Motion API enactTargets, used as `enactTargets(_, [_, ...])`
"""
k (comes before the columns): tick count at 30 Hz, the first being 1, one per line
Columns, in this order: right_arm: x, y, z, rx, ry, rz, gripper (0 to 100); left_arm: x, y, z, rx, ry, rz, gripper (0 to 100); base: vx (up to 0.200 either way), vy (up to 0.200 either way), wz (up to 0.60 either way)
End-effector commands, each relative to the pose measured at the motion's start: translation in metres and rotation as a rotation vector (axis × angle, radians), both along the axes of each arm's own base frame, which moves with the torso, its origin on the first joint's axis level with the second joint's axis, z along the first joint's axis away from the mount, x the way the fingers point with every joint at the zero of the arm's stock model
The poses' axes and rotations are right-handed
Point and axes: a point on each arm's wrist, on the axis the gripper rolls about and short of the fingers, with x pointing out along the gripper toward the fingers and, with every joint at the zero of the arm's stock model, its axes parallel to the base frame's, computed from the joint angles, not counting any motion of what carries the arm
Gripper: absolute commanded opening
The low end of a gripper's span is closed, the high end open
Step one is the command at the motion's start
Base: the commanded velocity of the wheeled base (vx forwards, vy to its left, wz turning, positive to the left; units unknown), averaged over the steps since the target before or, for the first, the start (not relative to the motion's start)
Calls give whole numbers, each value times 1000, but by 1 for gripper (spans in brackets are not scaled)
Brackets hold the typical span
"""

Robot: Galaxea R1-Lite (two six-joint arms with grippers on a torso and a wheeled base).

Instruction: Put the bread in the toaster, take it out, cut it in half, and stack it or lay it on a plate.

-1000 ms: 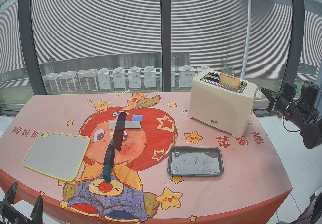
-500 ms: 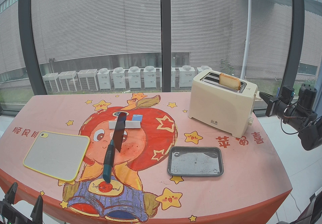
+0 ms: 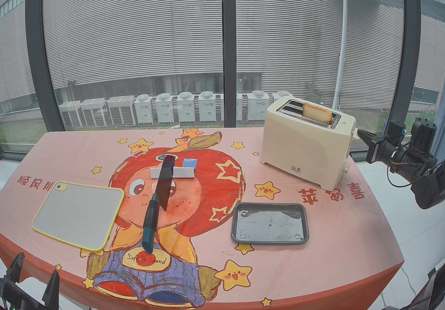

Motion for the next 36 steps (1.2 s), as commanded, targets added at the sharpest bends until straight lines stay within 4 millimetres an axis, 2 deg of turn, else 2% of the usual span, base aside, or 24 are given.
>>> enactTargets(1, [0,0,-2,-3,5,1,0,1,0,-5,0,18,1,100,0,0,0])
enactTargets(36, [-5,0,-26,-37,92,9,0,1,0,-5,0,18,-1,100,0,0,0])
